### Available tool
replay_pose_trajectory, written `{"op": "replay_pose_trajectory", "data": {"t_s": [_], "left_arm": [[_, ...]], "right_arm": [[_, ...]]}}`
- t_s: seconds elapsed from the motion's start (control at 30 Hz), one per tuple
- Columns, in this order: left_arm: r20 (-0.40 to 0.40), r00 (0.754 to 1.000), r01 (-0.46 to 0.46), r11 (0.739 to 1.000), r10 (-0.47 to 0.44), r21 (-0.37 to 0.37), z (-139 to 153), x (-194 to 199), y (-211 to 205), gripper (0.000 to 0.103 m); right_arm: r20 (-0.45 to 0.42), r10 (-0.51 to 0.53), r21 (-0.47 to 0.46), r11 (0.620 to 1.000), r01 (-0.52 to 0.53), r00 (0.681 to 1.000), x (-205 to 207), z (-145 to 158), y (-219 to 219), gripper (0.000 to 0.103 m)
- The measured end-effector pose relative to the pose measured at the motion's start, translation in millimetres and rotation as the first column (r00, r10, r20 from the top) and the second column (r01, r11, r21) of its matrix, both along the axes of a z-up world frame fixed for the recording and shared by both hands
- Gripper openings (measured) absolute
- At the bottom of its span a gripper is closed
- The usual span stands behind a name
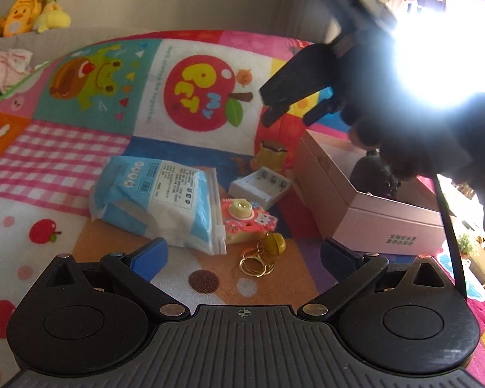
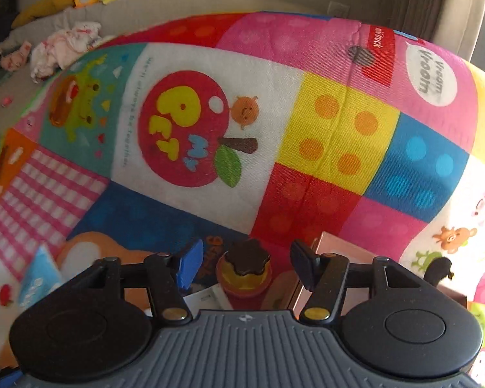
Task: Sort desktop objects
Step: 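Move the right tool to the yellow pudding cup and grasp it, then lift the pudding cup and set it down on the mat with the right tool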
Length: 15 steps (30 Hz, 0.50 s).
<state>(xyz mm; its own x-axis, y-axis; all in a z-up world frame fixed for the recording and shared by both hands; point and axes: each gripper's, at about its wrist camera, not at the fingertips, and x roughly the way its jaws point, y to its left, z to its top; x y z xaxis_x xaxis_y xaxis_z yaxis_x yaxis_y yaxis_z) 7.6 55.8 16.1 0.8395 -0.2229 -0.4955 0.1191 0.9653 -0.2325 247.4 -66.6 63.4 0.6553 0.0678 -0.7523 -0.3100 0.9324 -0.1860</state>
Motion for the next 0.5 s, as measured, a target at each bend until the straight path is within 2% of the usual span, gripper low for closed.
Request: {"op": "replay_pose_trajectory", "data": {"t_s": [0.07, 0.17, 0.23, 0.33, 0.5], "left_arm": [[0.0, 1.0, 0.013, 1.0, -0.013, -0.011, -1.1, 0.2, -0.3, 0.103], [-0.016, 1.0, 0.022, 0.999, -0.022, -0.041, -2.2, 1.6, 3.8, 0.103], [-0.031, 0.999, 0.03, 0.998, -0.032, -0.056, -3.2, 2.5, 5.6, 0.103], [-0.03, 0.998, 0.046, 0.998, -0.047, -0.044, -2.5, -0.1, 2.3, 0.103], [-0.036, 0.994, 0.105, 0.994, -0.105, -0.006, -1.8, -7.2, -6.7, 0.103]], "right_arm": [[-0.034, -0.041, -0.04, 0.998, 0.04, 0.999, 18.3, -15.3, 5.9, 0.06], [-0.099, -0.068, -0.052, 0.997, 0.063, 0.993, 29.2, -29.8, 9.8, 0.06], [-0.137, -0.056, -0.051, 0.997, 0.049, 0.989, 27.3, -34.8, 11.5, 0.046], [-0.155, 0.004, -0.05, 0.999, -0.012, 0.988, 9.7, -36.3, 14.0, 0.043], [-0.179, 0.17, -0.035, 0.983, -0.179, 0.969, -50.8, -32.9, 13.0, 0.043]]}}
